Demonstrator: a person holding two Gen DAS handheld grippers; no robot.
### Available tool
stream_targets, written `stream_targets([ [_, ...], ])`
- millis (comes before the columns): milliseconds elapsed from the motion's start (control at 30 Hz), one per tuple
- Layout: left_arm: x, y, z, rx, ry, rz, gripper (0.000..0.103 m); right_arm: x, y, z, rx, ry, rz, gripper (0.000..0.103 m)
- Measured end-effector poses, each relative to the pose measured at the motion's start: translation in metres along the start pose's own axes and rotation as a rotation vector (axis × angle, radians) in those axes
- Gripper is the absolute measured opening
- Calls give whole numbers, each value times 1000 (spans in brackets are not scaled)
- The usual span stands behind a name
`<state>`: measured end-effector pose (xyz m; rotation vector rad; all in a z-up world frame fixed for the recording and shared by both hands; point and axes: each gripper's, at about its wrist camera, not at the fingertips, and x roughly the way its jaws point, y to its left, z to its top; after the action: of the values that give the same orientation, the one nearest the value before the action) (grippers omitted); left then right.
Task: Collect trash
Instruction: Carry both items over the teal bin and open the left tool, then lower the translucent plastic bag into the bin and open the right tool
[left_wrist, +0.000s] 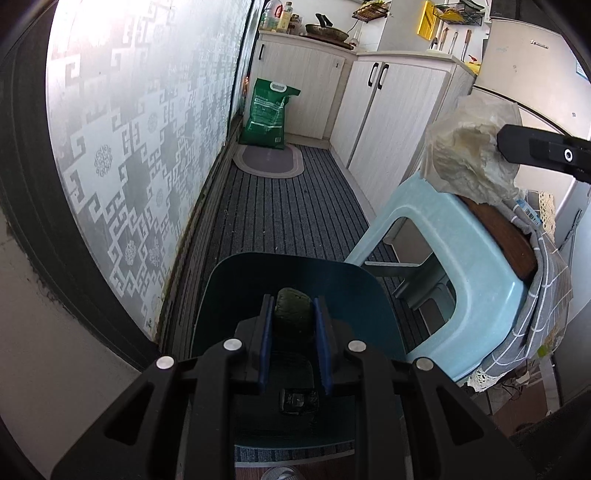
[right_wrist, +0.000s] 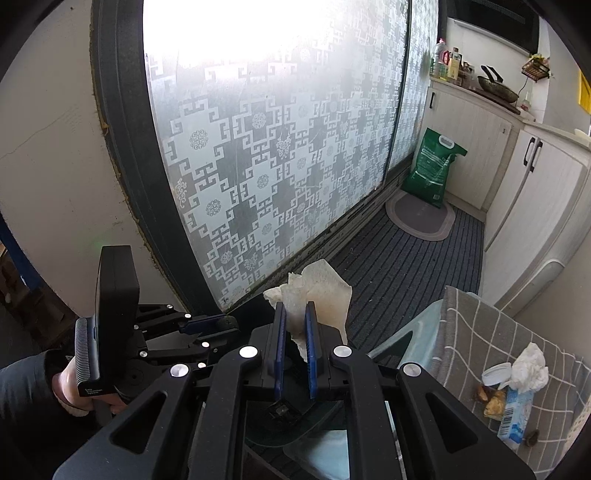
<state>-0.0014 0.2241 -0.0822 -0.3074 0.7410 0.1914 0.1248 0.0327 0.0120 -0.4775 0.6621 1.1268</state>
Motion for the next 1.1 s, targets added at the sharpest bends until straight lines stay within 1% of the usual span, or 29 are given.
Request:
stream_targets([
  [167,13,5,-10,-10,50,7,23,15,8,1,0,31,14,10],
  [333,34,11,-24,-20,126,7,23,33,14,-2,-3,78,29,10],
  [667,58,14,-35,0,227,32,23,81,16,-21,32,214,56,10],
  [867,62,16,-38,-5,243,22,24,108,19,-32,29,298,41,10],
  [1100,58,24,-37,-13,230,40,25,130,19,-44,42,375,39,10],
])
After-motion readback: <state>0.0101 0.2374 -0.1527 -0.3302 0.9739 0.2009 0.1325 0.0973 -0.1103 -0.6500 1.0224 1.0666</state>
